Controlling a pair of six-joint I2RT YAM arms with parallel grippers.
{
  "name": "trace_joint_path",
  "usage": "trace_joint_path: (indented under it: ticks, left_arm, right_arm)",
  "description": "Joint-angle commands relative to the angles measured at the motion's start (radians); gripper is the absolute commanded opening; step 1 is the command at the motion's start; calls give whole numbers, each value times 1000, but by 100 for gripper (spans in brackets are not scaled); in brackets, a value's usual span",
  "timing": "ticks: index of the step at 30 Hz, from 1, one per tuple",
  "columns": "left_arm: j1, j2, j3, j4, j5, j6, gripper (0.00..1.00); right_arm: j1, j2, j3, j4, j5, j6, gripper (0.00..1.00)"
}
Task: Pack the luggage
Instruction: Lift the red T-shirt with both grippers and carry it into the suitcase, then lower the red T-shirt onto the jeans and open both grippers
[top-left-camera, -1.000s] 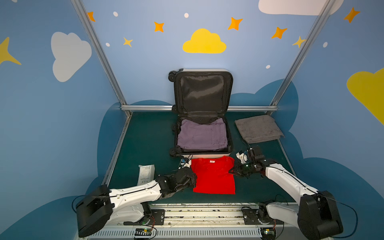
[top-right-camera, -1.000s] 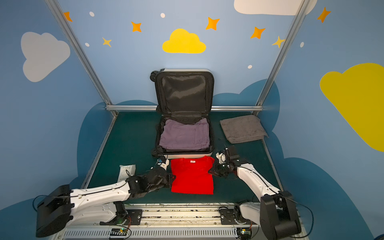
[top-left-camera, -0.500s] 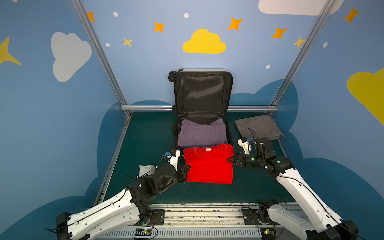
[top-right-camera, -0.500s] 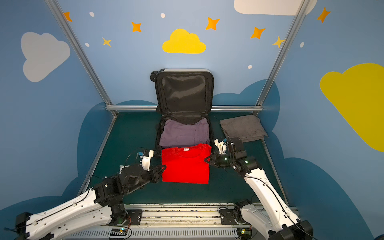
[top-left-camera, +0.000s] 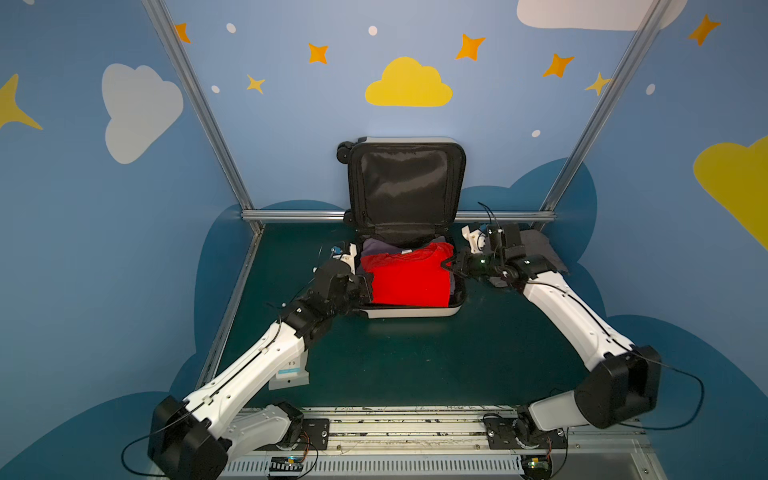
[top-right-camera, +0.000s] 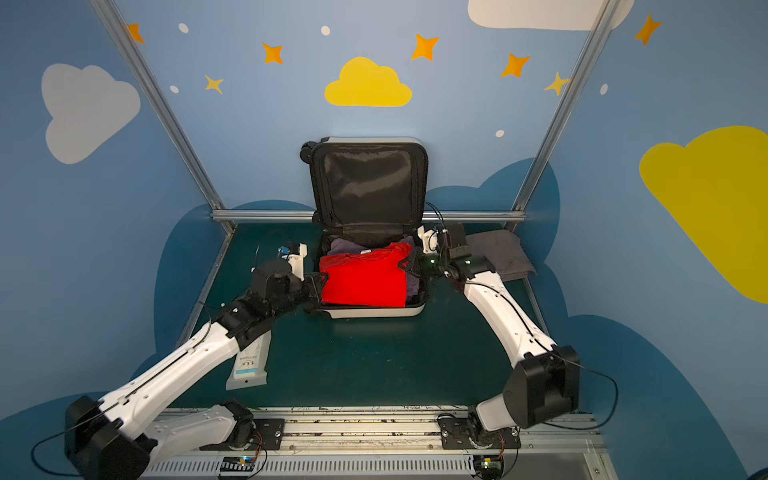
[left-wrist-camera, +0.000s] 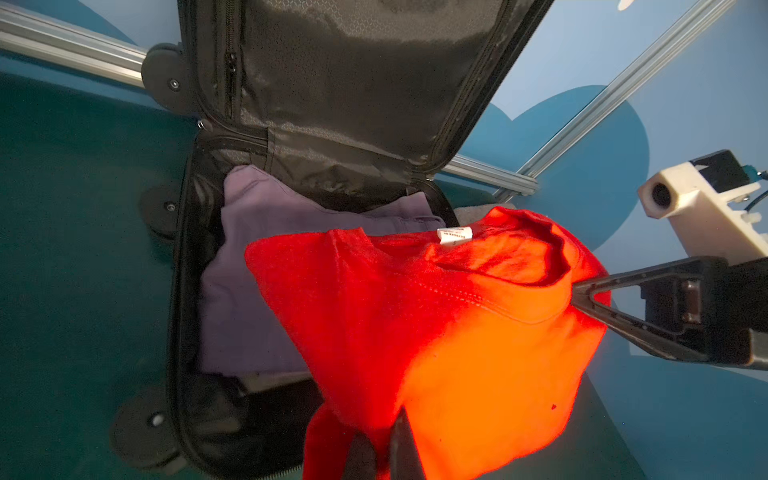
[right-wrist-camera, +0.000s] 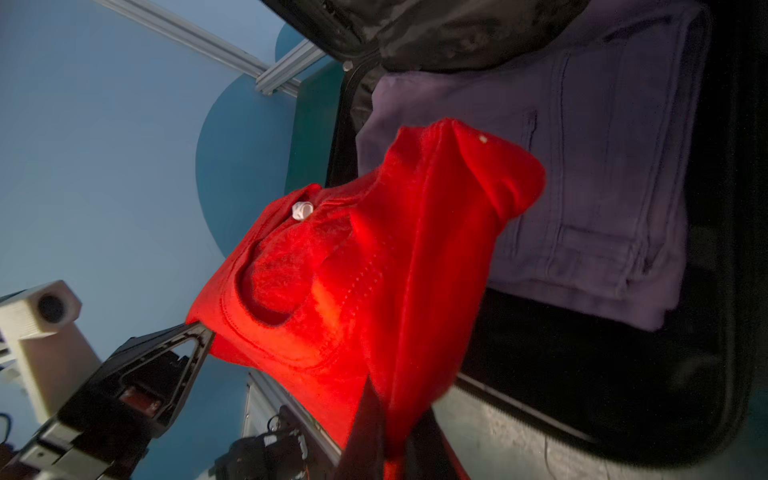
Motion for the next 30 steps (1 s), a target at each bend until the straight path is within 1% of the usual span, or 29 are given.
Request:
trace_joint_path:
  ticks: [1,4,9,12,17,18,19,20,21,23,24,25,27,29,30]
  left_arm:
    - [74,101,59,77,55,93,3]
    - [122,210,88,124,97,92,3]
    - [155,360,108,182,128,90,3]
    - [161,440,120,184,133,86,3]
    - [173,547,129,182,127,85,3]
    - [175,563,132,179,130,84,5]
    - [179,580,139,173,130,83,10]
    - [181,588,148,166,133,86,17]
    - [186,596,158,160,137,91,24]
    - [190,596,179,143,142,98,44]
    - [192,591,193,131,148,104,56]
    - [191,579,204,119,153,109,63]
    - [192,547,228,97,161,113,79]
    - [191,515,246,76,168,111,92]
    - [190,498,254,69,175,105,97]
  right_arm:
    - [-11,122,93,70,45,-18,0]
    - [-11,263,188,78,39,-23,0]
    - [-14,444,310,49,53,-43,0]
    - [-18,508,339,23,70,-56,0]
    - [-31,580,336,2,61,-45,0]
    - [-33,592,339,-1,55,-45,0]
    - [-36,602,344,-9,51,-47,0]
    - [-37,611,353,-25,51,-50,1]
    - [-38,615,364,-41,51,-53,10]
    - [-44,615,392,-86,45,-56,28]
    - [-45,610,407,-122,49,-58,35]
    - [-48,601,422,-149,53,-62,38]
    - [-52,567,436,-183,55,-71,40]
    - [-56,518,421,-183,54,-73,40]
    - [-57,493,405,-173,55,-74,40]
